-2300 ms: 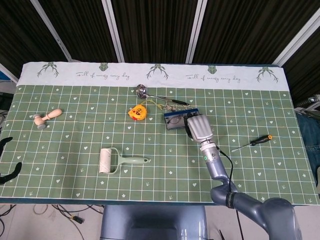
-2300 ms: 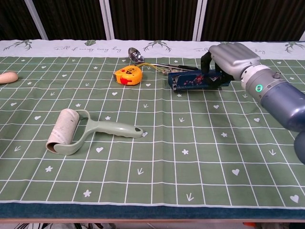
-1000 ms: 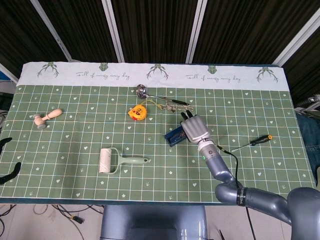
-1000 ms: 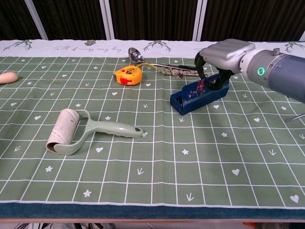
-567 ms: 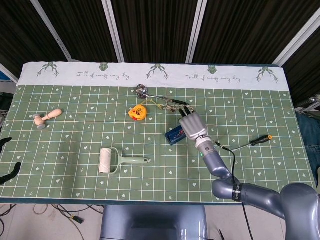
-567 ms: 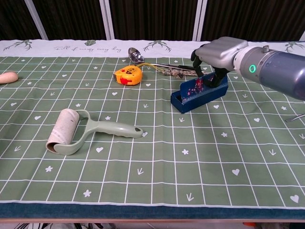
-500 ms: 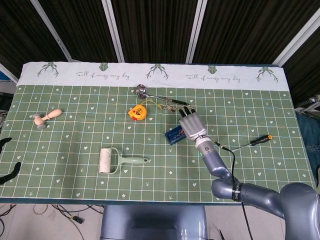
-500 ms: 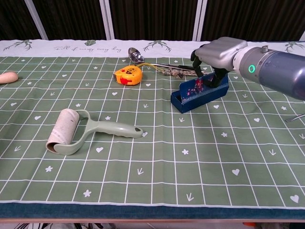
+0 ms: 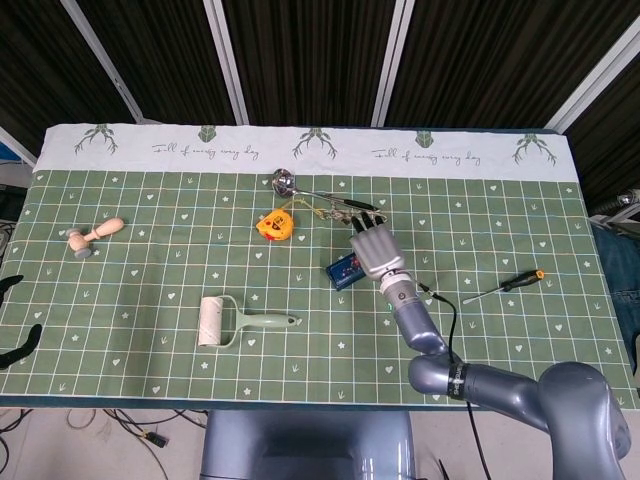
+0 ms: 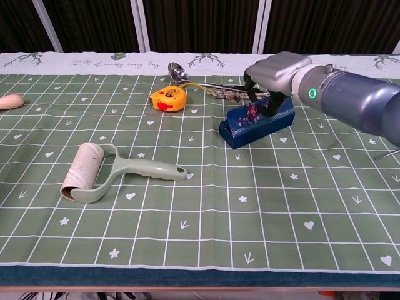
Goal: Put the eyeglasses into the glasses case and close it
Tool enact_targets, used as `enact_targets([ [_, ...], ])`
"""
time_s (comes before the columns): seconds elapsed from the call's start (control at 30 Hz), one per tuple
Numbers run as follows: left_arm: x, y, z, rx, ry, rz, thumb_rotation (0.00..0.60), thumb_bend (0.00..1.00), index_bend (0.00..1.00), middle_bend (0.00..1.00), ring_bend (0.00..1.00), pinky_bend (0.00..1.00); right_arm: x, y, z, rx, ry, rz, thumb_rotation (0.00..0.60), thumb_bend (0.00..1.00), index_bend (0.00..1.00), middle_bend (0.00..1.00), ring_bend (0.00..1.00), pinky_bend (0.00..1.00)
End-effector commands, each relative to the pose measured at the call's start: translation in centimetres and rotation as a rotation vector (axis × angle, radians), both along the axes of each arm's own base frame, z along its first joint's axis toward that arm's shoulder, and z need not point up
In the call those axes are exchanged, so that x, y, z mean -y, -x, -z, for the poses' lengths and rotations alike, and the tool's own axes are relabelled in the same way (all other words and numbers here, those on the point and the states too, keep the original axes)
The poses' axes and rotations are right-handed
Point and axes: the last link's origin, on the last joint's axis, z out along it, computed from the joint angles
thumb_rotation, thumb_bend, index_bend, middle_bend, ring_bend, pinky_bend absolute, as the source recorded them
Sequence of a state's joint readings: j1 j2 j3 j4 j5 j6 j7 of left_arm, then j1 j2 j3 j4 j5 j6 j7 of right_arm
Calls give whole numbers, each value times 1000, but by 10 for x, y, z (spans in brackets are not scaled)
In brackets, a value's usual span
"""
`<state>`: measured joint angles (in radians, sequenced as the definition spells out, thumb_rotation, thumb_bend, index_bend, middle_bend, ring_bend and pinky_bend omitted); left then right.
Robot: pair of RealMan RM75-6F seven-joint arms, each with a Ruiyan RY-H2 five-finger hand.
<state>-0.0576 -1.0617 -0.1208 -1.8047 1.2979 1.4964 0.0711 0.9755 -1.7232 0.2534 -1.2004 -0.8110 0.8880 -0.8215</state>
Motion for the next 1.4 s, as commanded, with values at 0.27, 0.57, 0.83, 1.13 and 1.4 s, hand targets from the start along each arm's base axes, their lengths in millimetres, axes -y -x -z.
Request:
enact_targets([
  [0.27,0,0,0,3,3,-4,600,311,188,0,0,0,-1,-2,14,-36,3,-1,600,522,506,143,95,225],
  [0.57,0,0,0,-3,4,-9,600,310,188,0,0,0,-4,-8,13,-2,39,-2,600,322,19,137,96,225],
  [0.83,0,0,1,-6,2,-12,600,311,188,0,0,0,-3,-5,0,24,74,14,600,235,5,136,98,225],
  [1.13,0,0,1,-6,4,-12,600,311,189,0,0,0,0,14,-7,-26,44,29,600,238,137,131,91,225],
  [1.4,0,0,2,-7,3,-15,600,311,188,0,0,0,8,30,-4,-110,10,8,600,267,186,130,92,225],
])
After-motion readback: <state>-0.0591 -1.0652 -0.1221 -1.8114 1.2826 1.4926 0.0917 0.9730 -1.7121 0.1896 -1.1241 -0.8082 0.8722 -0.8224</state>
